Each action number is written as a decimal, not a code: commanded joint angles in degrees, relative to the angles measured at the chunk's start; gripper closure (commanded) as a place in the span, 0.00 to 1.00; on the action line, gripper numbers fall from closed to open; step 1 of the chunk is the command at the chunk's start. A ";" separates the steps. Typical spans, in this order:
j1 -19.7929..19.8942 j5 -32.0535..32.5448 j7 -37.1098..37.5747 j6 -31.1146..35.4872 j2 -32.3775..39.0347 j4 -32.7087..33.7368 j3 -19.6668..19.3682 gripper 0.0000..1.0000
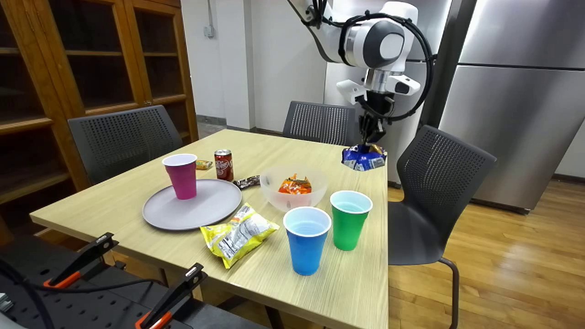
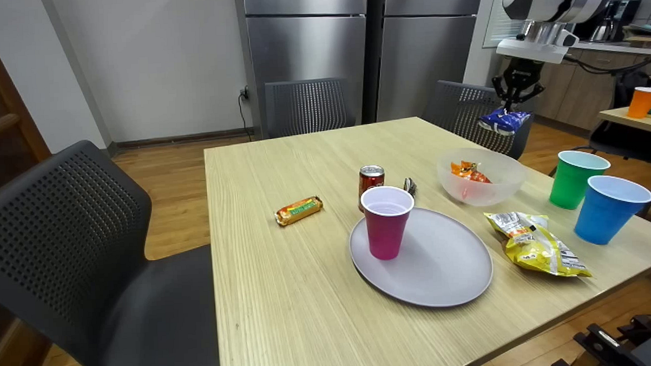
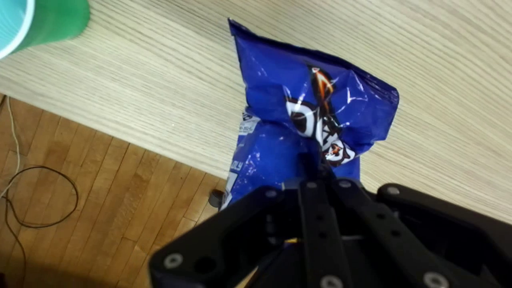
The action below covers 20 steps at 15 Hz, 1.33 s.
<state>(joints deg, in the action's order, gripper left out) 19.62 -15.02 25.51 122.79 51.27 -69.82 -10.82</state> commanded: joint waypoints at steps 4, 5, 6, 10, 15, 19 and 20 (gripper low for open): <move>-2.74 -0.19 -4.44 6.66 -9.39 -13.61 1.33 1.00; -3.38 -0.09 -4.89 7.75 -10.47 -15.60 1.36 1.00; -3.84 -0.20 -5.54 8.36 -11.27 -17.00 1.37 1.00; -6.10 -0.05 -7.30 12.05 -15.28 -24.60 1.65 1.00; -7.60 -0.28 -9.05 14.70 -18.52 -31.42 2.26 1.00; -8.24 -0.14 -9.74 15.52 -19.77 -34.52 2.46 1.00; -8.31 -0.10 -9.94 15.57 -20.00 -35.08 2.52 1.00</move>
<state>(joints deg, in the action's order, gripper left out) 11.45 -15.02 17.39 137.03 34.62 -100.47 -8.88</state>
